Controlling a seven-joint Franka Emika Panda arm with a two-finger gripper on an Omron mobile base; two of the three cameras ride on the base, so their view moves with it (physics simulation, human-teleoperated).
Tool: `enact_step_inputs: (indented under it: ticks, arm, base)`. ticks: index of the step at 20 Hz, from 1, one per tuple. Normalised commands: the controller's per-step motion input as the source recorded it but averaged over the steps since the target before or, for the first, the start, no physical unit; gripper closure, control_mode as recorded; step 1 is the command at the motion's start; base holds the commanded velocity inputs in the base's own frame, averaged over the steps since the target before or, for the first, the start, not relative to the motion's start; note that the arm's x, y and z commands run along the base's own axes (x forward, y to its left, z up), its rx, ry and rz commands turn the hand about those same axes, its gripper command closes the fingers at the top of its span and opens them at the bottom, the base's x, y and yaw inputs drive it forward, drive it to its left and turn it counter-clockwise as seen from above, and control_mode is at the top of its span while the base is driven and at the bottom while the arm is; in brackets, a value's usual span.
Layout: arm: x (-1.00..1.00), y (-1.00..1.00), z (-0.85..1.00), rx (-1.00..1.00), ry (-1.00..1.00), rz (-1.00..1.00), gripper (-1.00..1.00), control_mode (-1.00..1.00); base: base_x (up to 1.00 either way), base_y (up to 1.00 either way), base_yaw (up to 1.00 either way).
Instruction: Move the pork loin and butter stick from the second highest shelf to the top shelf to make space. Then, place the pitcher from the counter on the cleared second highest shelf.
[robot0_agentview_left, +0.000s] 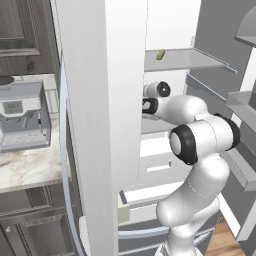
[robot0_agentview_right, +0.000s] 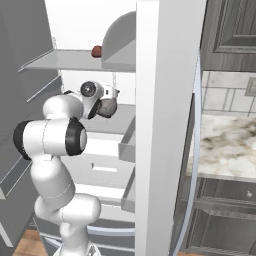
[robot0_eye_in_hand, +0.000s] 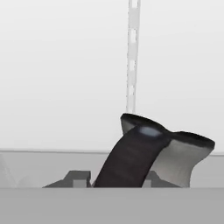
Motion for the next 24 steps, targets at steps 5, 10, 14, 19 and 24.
enact_step_inputs:
  ticks: [5,10,14,19,24]
  arm:
    - [-0.14,0.0,-0.97,-0.14,-0.08,0.0,-1.0,-1.0]
    - [-0.33,-0.05,-0.61,-0.11,0.0,0.0,-1.0,-1.0]
    - [-0.48,0.0,-0.35,-0.1,0.0,0.0,-1.0,-1.0]
    - [-0.69,0.0,-0.12,-0.11,-0.01,0.0,-1.0,-1.0]
    - [-0.85,0.0,-0.04,-0.09,-0.04,0.0,-1.0,-1.0]
  base:
    - [0.0,0.0,0.0]
    - [0.0,0.0,0.0]
    - [0.0,0.0,0.0]
    - [0.0,0.0,0.0]
    - [0.0,0.0,0.0]
